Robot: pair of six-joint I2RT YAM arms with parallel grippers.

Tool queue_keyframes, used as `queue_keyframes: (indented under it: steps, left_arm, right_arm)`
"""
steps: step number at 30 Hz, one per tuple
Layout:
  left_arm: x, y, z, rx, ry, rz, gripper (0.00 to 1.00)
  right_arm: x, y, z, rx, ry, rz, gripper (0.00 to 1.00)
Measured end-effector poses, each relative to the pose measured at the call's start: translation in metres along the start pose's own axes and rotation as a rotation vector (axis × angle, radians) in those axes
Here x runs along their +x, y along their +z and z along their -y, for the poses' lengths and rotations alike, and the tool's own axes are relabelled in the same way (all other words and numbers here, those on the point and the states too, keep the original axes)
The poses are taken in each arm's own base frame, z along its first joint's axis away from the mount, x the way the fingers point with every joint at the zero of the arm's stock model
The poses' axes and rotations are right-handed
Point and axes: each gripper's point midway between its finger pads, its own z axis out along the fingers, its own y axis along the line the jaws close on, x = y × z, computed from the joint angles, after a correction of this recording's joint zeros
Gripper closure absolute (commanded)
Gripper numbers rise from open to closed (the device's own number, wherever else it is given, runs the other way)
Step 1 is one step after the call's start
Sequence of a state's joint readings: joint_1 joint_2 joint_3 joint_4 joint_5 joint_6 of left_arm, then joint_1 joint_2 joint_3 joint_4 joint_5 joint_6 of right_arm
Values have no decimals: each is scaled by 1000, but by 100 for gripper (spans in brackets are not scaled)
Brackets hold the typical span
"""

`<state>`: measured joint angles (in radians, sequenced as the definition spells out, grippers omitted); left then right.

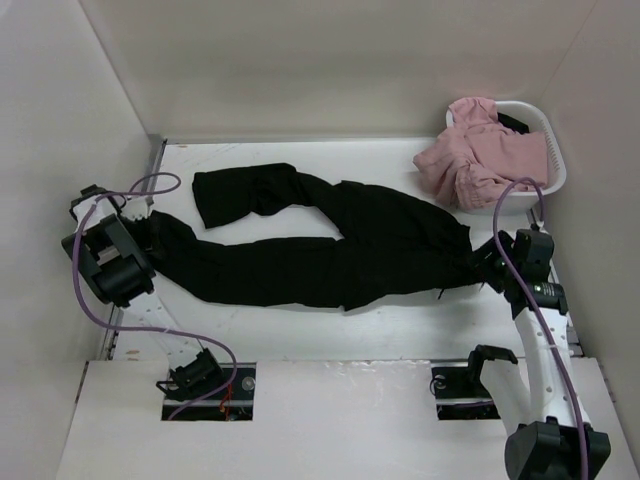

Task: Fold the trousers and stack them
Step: Flatten the trousers out

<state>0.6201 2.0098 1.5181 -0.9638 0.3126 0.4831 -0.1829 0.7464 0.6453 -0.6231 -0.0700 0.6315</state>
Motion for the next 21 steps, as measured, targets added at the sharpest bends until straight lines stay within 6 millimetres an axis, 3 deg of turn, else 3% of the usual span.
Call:
queue_keyframes:
  steps: [1, 2, 6, 8, 11, 14, 18, 21]
  left_arm:
    - [2, 6, 1, 6, -8, -13, 51]
    - [0, 10, 1, 3, -11, -15, 51]
    - [-10, 14, -8, -65, -1, 7, 52]
    - [-15, 17, -14, -104, 12, 15, 56]
    - [-20, 23, -19, -160, 41, 17, 85]
    - [-24, 24, -19, -193, 72, 28, 99]
    - [-17, 19, -18, -205, 122, 31, 100]
    - [3, -3, -30, -243, 170, 5, 100]
  right_arm:
    - [0, 0, 1, 4, 2, 1, 23]
    - [0, 0, 2, 11, 6, 4, 0]
    - [-1, 2, 5, 35, 33, 5, 0]
    - [1, 6, 8, 55, 58, -2, 0]
    - [6, 11, 15, 90, 107, -13, 0]
    - [21, 19, 22, 128, 175, -42, 0]
    - [56, 24, 33, 167, 302, -89, 0]
    - [82, 26, 48, 236, 405, -113, 0]
